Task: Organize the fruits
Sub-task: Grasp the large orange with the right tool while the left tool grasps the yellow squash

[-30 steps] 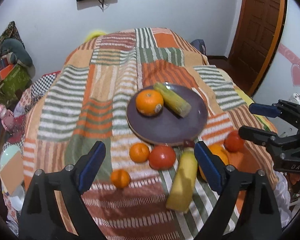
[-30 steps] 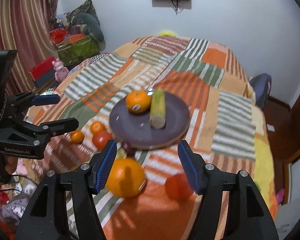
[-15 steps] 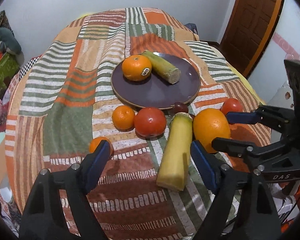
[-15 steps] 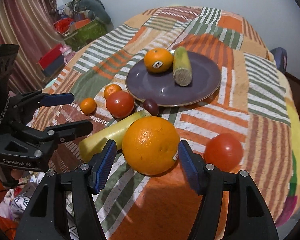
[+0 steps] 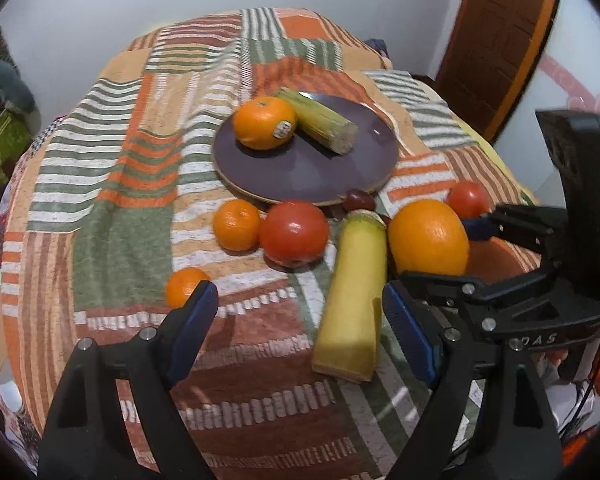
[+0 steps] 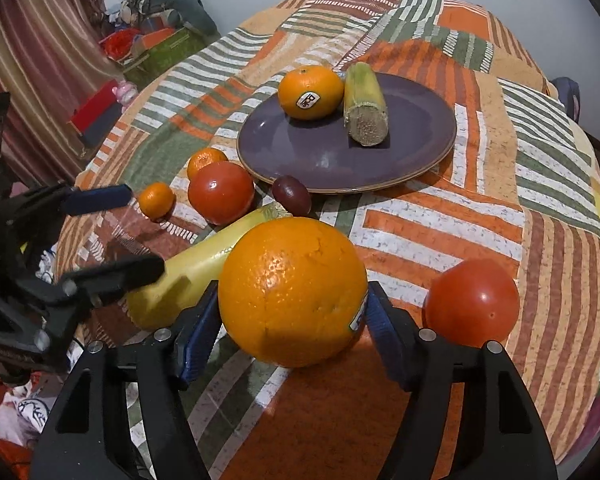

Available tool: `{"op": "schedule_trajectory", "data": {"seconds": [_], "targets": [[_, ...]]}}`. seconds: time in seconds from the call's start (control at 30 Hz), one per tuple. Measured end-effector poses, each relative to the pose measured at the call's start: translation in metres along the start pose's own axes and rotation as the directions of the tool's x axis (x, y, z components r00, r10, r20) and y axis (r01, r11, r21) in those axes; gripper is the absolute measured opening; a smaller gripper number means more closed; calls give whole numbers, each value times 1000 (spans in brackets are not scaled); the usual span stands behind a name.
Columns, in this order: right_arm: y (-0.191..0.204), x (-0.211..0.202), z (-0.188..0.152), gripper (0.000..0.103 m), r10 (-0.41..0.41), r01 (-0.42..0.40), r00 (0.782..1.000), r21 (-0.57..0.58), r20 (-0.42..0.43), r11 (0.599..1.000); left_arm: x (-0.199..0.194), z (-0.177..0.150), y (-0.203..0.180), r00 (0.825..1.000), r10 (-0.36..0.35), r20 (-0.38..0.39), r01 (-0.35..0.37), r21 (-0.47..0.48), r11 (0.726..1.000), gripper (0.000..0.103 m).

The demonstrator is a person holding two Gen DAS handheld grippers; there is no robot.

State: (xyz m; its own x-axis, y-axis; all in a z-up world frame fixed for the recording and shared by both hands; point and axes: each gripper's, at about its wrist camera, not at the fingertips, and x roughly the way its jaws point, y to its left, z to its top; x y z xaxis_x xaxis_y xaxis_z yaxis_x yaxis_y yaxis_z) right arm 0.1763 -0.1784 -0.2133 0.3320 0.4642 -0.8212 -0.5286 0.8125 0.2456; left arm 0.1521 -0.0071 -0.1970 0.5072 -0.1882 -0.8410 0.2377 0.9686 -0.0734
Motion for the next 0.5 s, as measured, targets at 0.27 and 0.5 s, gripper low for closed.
{"op": "schedule_trajectory", "data": {"seconds": [0.27,0.5], "targets": [[-12,-25,-11,65,-8,7,1000,42,30,999,18,7,-13,998,-18,-56,18,11,1000,85],[-27,-45,-22,65,-25,20,998,87,53,996,37,10,-29,994,-43,-99,48,50,998,84]]}}
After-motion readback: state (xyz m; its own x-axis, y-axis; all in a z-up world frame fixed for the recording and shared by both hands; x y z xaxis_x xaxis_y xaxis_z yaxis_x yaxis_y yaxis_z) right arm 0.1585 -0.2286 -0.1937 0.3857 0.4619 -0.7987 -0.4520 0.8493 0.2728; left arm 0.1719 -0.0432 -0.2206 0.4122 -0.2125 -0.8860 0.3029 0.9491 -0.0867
